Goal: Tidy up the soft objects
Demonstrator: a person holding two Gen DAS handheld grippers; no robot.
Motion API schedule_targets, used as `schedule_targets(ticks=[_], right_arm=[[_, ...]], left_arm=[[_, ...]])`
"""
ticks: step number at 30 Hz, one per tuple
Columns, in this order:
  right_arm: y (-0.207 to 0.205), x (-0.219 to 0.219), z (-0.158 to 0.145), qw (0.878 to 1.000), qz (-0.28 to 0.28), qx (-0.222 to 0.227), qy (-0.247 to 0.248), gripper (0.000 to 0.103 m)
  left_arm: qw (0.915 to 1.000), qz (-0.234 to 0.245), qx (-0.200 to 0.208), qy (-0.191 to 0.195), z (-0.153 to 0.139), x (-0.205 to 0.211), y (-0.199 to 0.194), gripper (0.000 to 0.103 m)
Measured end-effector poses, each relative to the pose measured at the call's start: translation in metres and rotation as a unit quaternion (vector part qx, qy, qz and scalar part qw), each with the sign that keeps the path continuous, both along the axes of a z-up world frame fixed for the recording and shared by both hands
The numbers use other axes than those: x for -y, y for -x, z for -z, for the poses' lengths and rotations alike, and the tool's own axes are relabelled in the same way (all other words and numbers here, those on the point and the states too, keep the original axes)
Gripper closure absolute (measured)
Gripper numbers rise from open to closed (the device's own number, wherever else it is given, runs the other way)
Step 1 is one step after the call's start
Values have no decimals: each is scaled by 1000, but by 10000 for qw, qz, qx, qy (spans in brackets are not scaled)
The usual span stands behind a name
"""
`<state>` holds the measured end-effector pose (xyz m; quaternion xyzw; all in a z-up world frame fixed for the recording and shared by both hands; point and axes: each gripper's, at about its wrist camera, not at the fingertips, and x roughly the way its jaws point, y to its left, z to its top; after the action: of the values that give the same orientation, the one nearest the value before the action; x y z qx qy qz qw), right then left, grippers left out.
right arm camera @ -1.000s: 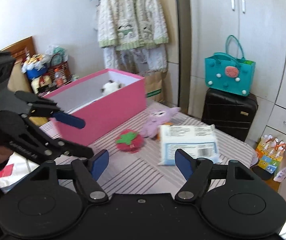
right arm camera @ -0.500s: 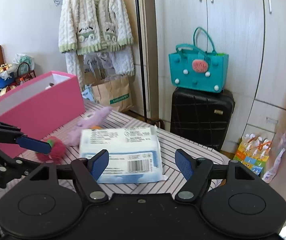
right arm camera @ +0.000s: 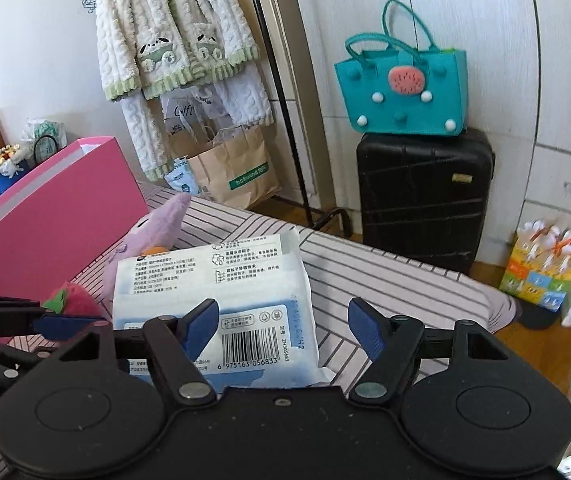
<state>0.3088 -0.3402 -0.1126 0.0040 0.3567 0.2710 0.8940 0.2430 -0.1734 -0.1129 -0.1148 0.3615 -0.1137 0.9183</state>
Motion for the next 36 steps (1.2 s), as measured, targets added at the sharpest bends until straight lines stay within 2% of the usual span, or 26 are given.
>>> schedule_targets(ticks=[5, 8, 11, 14, 25, 30, 36], right_arm=[[-5, 3, 8, 9996, -66, -190, -204, 33], [-5, 6, 9, 9986, -82, -317, -410, 52], [-3, 6, 9, 9986, -82, -360, -391, 60], [-3, 7, 9, 9986, -33, -380, -367, 67], [22, 11, -1, 9979, 215, -476, -395, 69], [42, 5, -14, 9982, 314, -488, -180, 65], [67, -2, -23, 9974, 434, -578, -38, 59]], left_arm=[[9996, -188, -129, 184, 9, -1, -7, 50], [9994, -130, -198, 260, 12, 0, -9, 66], [9991, -194, -232, 300, 15, 0, -9, 75], [9992, -227, -201, 271, 15, 1, -8, 79], [9993, -114, -187, 316, 7, -1, 3, 80], [9991, 63, -188, 381, 1, -2, 14, 80], [9993, 252, -72, 260, -9, -4, 32, 80]])
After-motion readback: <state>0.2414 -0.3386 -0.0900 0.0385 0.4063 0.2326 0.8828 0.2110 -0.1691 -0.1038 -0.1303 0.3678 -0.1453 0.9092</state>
